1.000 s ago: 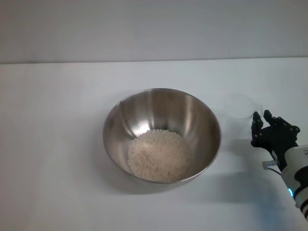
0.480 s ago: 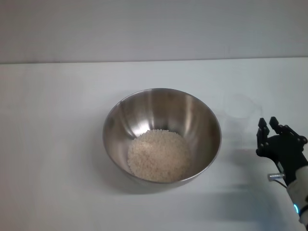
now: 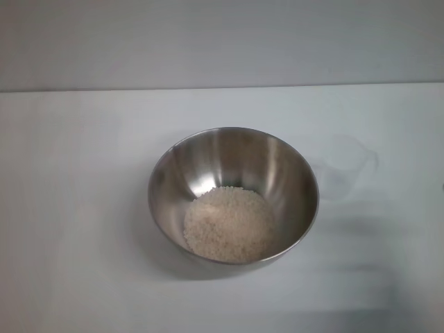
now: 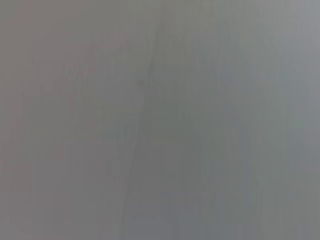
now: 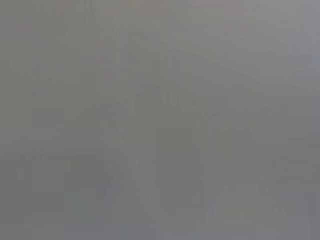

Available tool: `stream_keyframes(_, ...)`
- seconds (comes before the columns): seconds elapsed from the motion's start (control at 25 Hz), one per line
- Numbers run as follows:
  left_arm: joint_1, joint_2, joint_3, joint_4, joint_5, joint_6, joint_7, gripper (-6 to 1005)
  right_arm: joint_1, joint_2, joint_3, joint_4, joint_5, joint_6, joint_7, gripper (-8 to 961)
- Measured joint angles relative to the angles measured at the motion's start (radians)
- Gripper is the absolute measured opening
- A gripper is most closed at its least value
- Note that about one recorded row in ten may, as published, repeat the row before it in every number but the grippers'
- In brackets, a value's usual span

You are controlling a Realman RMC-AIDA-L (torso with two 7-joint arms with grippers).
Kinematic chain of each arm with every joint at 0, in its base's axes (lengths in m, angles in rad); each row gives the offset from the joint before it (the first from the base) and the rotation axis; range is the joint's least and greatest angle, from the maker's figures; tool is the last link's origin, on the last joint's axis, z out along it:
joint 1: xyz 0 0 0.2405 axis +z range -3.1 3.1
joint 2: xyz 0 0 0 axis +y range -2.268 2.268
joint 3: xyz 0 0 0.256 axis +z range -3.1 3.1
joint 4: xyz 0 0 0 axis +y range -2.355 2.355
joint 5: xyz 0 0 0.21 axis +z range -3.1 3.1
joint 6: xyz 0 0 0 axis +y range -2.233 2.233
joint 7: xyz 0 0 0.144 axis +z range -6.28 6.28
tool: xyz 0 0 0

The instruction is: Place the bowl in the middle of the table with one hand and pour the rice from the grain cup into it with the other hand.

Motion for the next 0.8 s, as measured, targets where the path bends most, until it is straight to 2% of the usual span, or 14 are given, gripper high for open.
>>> stream_keyframes(0.12, -0.003, 0.0, -0.007, 0.001, 0.0, -0.042, 0.016, 617, 0.032, 0.0, 0.01, -0.034, 0.002, -0.009, 0.024, 239)
stream_keyframes(0.2, -0.013, 0.002, -0.028, 0.001, 0.0, -0.085, 0.019, 617, 0.08, 0.001, 0.016, -0.108, 0.003, -0.02, 0.109, 240)
stream_keyframes(0.32, -0.021, 0.008, -0.034, 0.001, 0.0, -0.114, 0.023, 617, 0.101, 0.001, 0.015, -0.146, 0.001, -0.037, 0.163, 362)
stream_keyframes(0.4, -0.021, 0.006, -0.048, -0.003, 0.0, -0.123, 0.044, 660, 0.115, 0.001, 0.019, -0.172, 0.005, -0.058, 0.191, 444)
stream_keyframes(0.8, -0.036, -0.007, -0.058, 0.001, -0.003, -0.121, 0.112, 847, 0.112, 0.007, 0.09, -0.181, 0.011, -0.098, 0.192, 656)
